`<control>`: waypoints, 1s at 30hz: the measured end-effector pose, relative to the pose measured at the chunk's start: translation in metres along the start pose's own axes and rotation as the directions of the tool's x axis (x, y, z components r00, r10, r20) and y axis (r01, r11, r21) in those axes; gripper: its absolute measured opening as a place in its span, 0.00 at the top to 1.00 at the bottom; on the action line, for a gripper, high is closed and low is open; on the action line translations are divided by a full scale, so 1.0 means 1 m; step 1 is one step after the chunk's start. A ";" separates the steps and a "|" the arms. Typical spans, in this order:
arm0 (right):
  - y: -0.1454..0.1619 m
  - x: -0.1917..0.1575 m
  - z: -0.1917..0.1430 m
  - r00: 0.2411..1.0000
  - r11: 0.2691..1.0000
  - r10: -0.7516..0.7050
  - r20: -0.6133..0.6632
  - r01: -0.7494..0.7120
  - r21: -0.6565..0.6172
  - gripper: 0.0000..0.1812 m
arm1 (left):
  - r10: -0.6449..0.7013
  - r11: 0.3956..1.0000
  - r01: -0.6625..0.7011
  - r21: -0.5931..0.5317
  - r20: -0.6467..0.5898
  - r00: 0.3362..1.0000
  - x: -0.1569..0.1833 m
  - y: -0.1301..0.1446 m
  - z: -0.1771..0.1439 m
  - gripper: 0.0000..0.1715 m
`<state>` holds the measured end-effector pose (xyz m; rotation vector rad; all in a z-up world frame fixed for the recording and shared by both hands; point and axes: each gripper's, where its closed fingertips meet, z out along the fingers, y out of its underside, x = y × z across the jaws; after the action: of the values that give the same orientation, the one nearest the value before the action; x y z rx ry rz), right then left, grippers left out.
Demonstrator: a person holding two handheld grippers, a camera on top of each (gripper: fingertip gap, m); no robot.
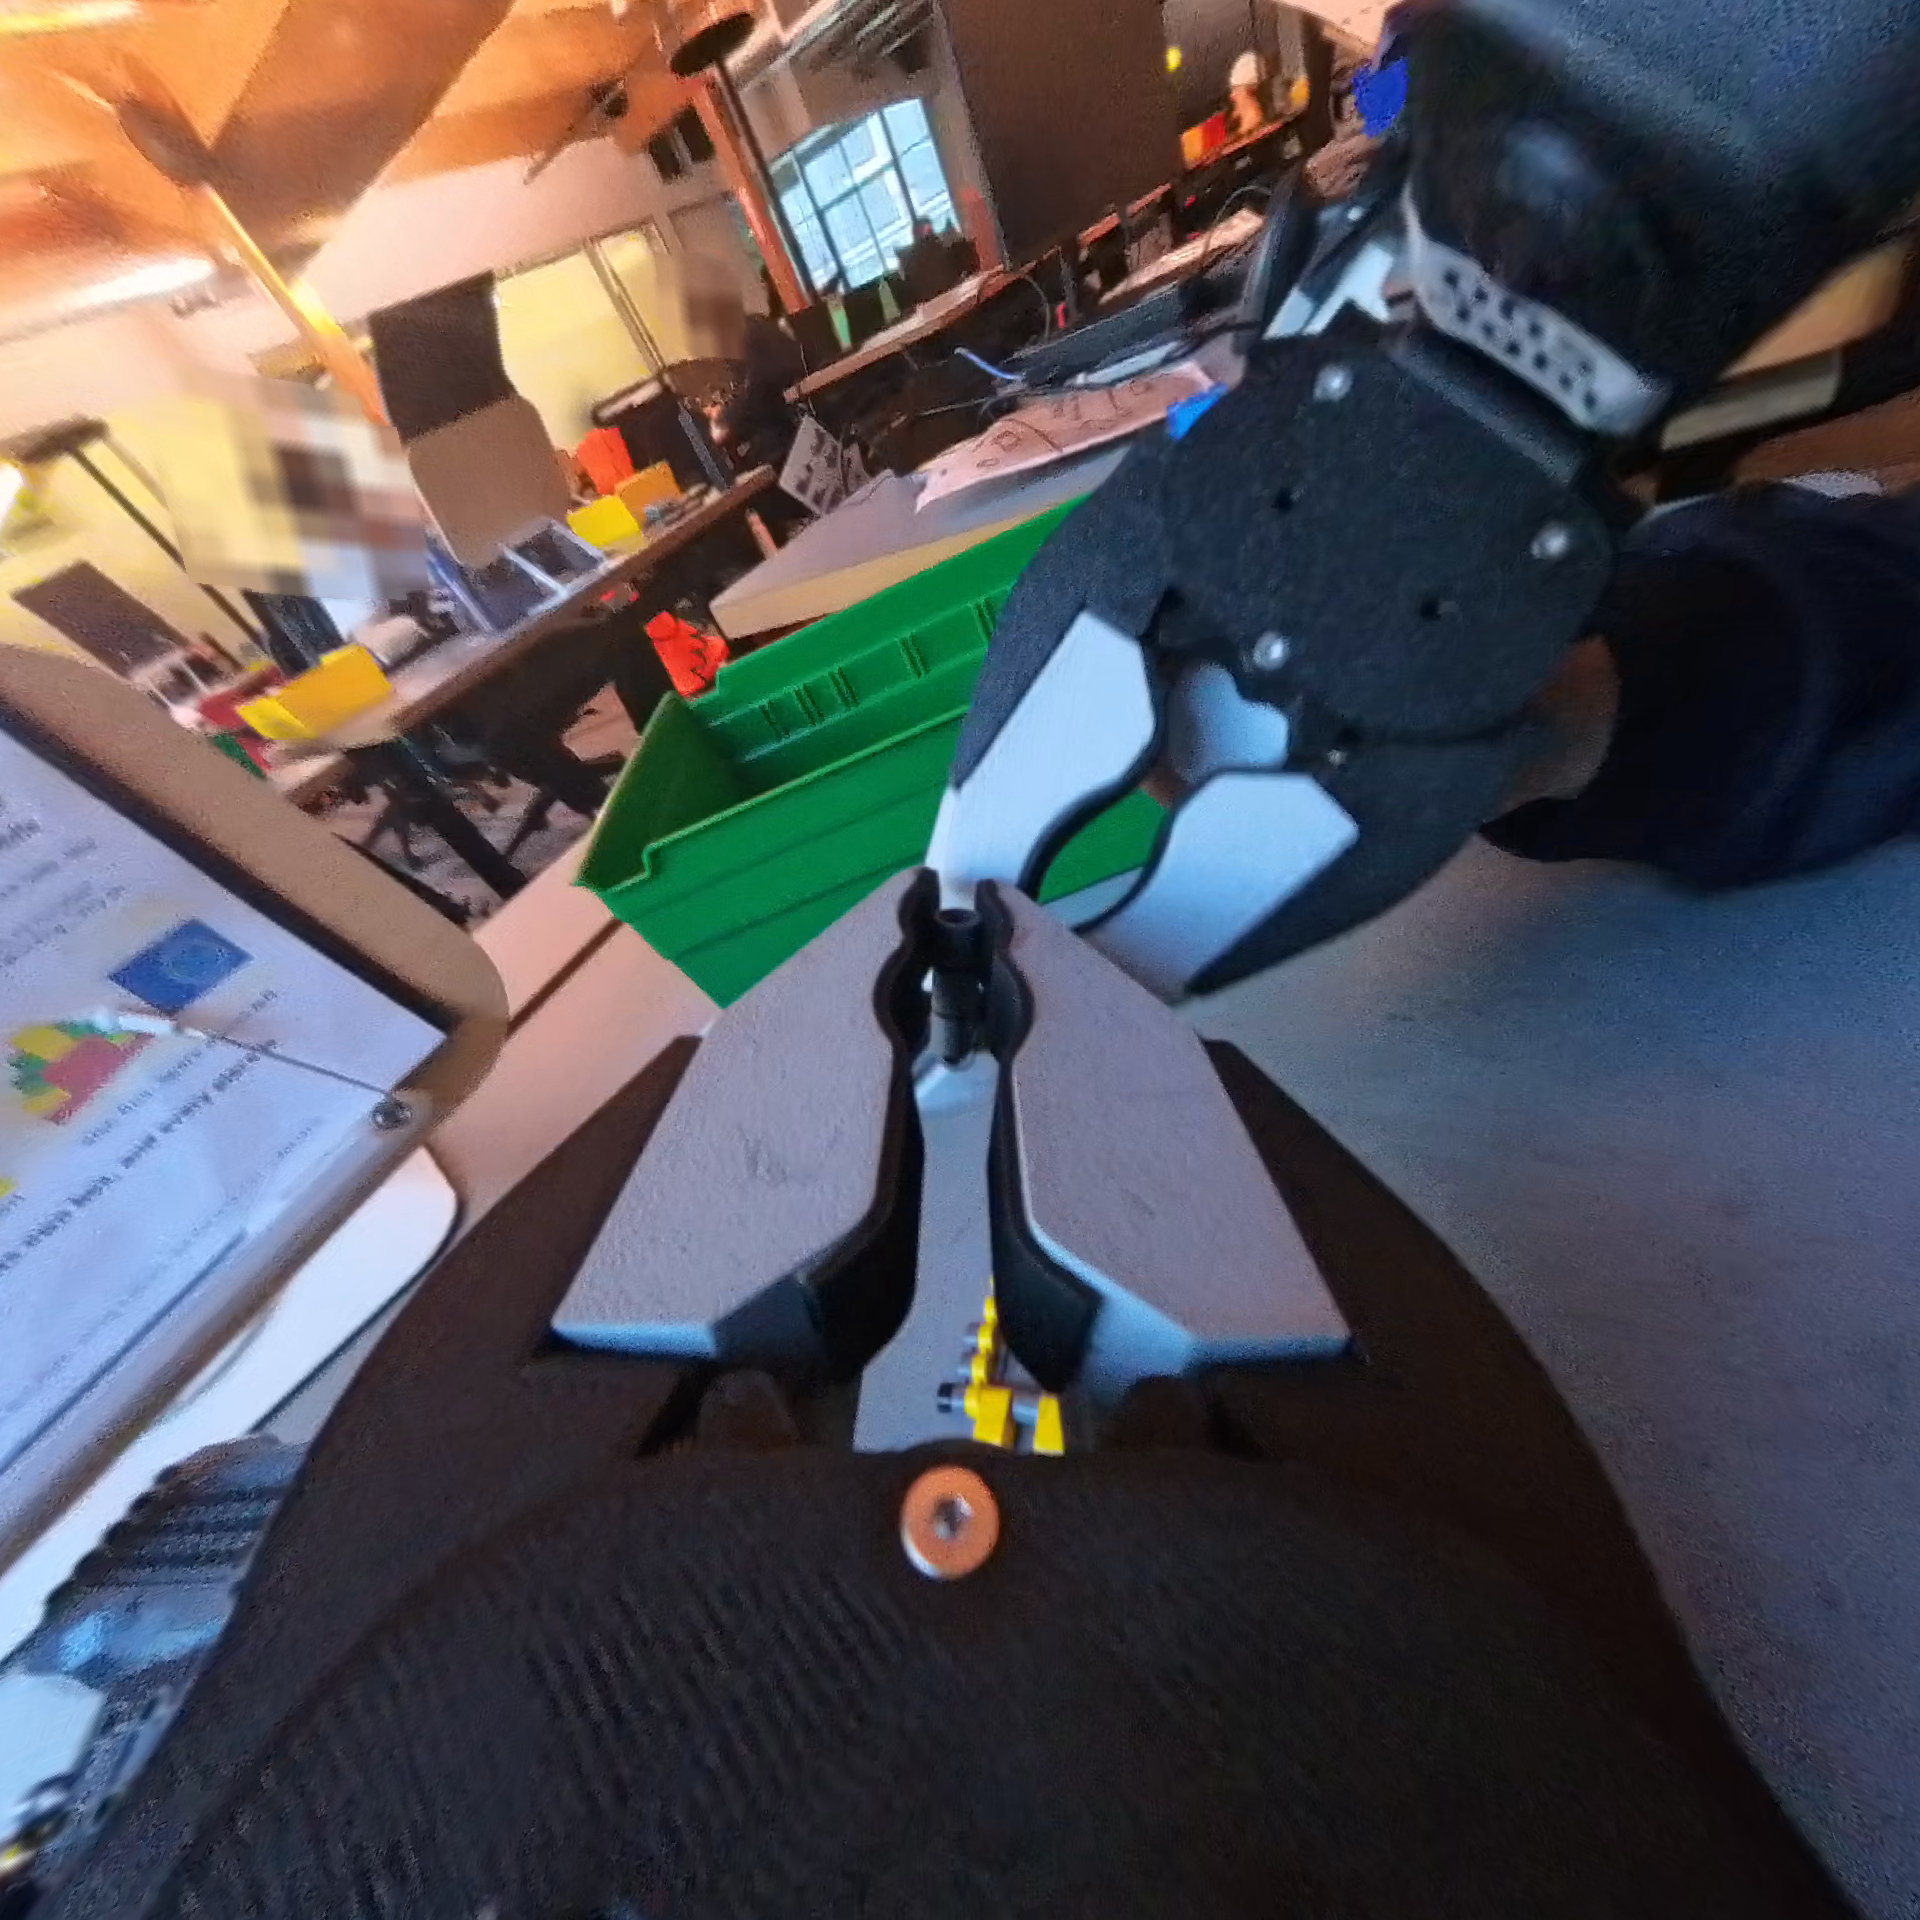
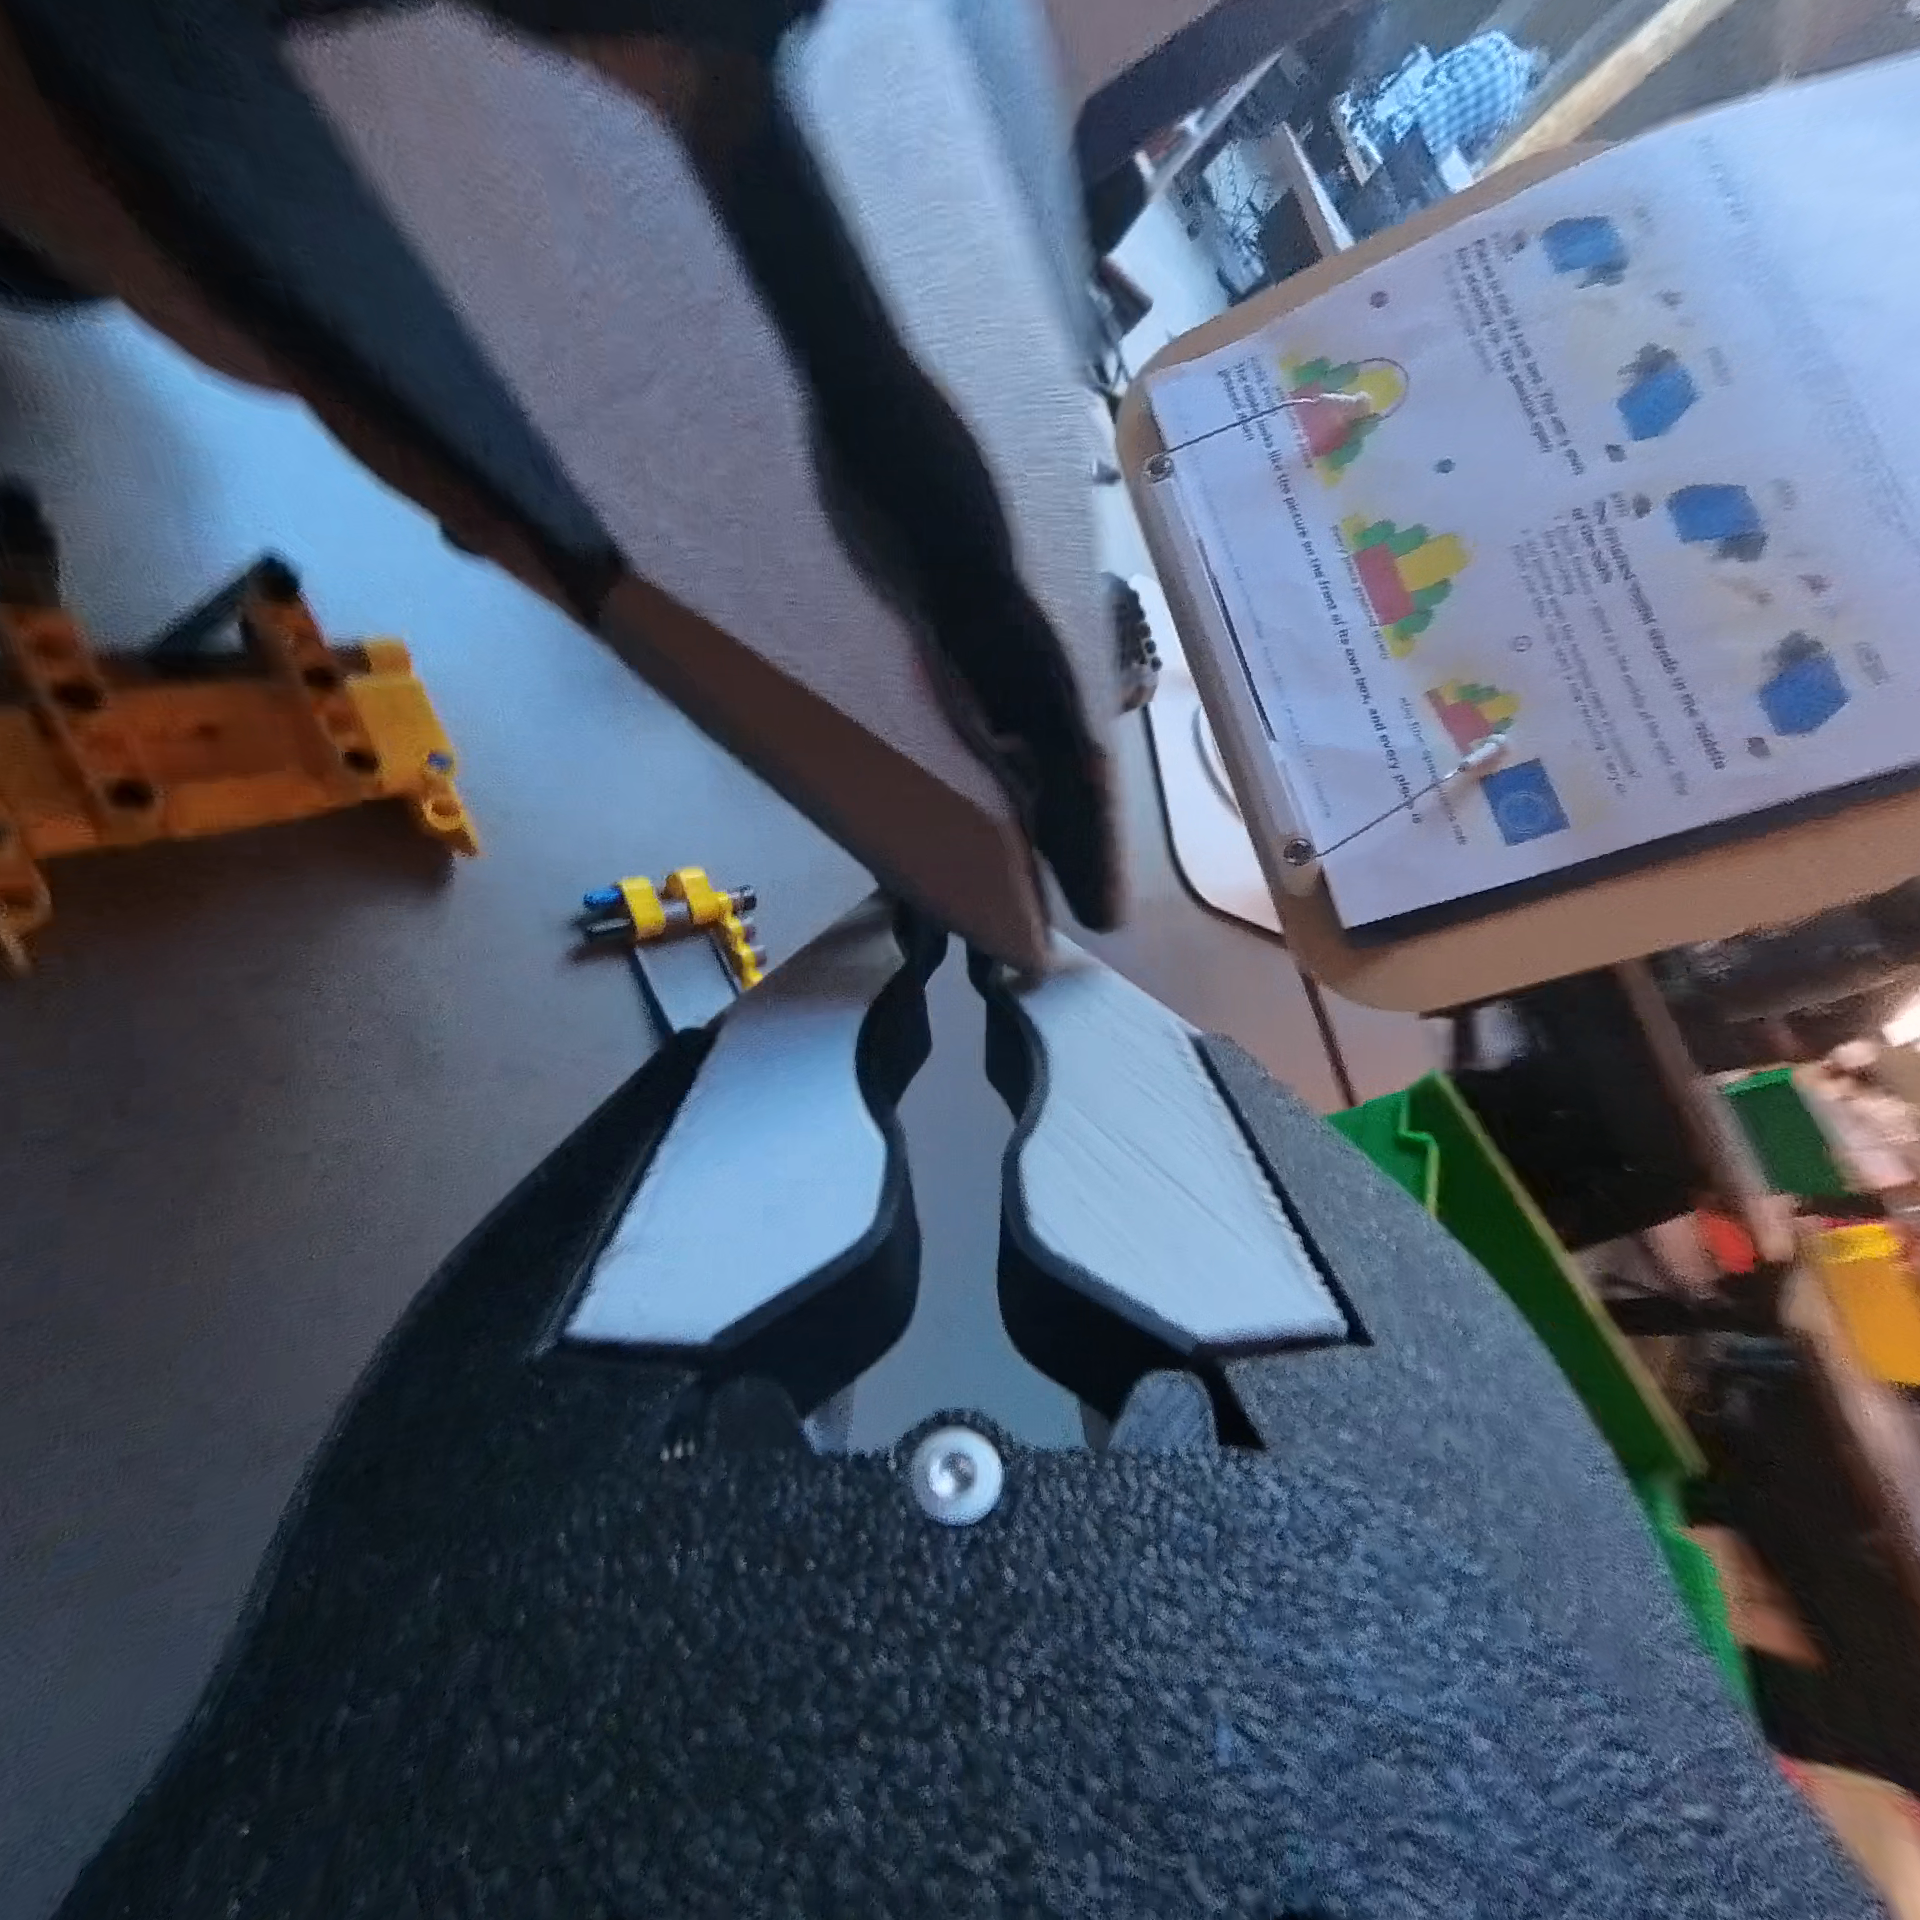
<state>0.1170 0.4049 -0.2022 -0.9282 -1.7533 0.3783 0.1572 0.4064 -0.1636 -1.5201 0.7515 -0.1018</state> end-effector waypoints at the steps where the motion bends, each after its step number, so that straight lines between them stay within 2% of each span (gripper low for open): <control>1: 0.001 0.006 -0.001 0.998 0.998 0.061 0.003 -0.061 0.008 1.00 | -0.054 0.998 0.054 0.008 -0.034 0.998 -0.003 0.003 -0.001 0.97; 2: 0.007 0.013 -0.001 0.996 0.996 0.088 -0.015 -0.088 -0.008 1.00 | -0.104 0.994 0.106 0.015 -0.063 0.993 -0.007 0.007 -0.004 0.97; 5: 0.022 0.018 -0.003 0.996 0.995 0.081 -0.044 -0.083 -0.055 1.00 | -0.152 0.988 0.153 0.037 -0.032 0.988 -0.029 0.010 -0.016 0.98; 7: 0.029 0.015 -0.002 0.996 0.995 0.067 -0.051 -0.070 -0.075 1.00 | -0.208 0.976 0.210 0.051 -0.045 0.977 -0.034 0.008 -0.018 0.97; 9: 0.033 0.014 -0.001 0.997 0.994 0.059 -0.057 -0.064 -0.094 1.00 | -0.200 0.979 0.201 0.026 -0.050 0.979 -0.032 0.013 -0.016 0.98; 12: 0.039 0.012 0.001 0.998 0.992 0.022 -0.060 -0.030 -0.125 1.00 | -0.166 0.983 0.160 -0.093 -0.065 0.984 -0.024 0.034 -0.008 0.97; 14: 0.043 0.008 0.003 0.999 0.989 -0.009 -0.045 0.003 -0.148 1.00 | -0.104 0.983 0.095 -0.155 -0.054 0.993 -0.021 0.045 -0.004 0.86; 16: 0.044 0.003 0.004 0.998 0.985 -0.058 -0.032 0.052 -0.162 1.00 | -0.018 0.986 0.016 -0.164 -0.015 1.000 -0.024 0.046 -0.004 0.84; 20: 0.039 -0.010 0.005 0.994 0.983 -0.110 0.018 0.112 -0.145 1.00 | 0.160 0.962 -0.162 -0.218 -0.024 0.987 -0.019 0.057 -0.002 0.81; 23: 0.036 -0.017 0.005 0.991 0.982 -0.123 0.046 0.128 -0.136 1.00 | 0.181 0.953 -0.200 -0.229 -0.100 0.978 -0.004 0.064 -0.001 0.84; 25: 0.037 -0.020 0.005 0.989 0.981 -0.131 0.065 0.139 -0.138 1.00 | 0.185 0.950 -0.206 -0.235 -0.109 0.977 -0.002 0.066 0.000 0.90; 30: 0.041 -0.025 0.008 0.989 0.979 -0.118 0.094 0.131 -0.153 1.00 | 0.202 0.935 -0.230 -0.270 -0.130 0.971 0.000 0.078 0.002 0.89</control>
<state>0.1298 0.4143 -0.2479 -0.9197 -1.9305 0.2004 0.1282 0.4153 -0.2356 -1.7008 1.0450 0.1003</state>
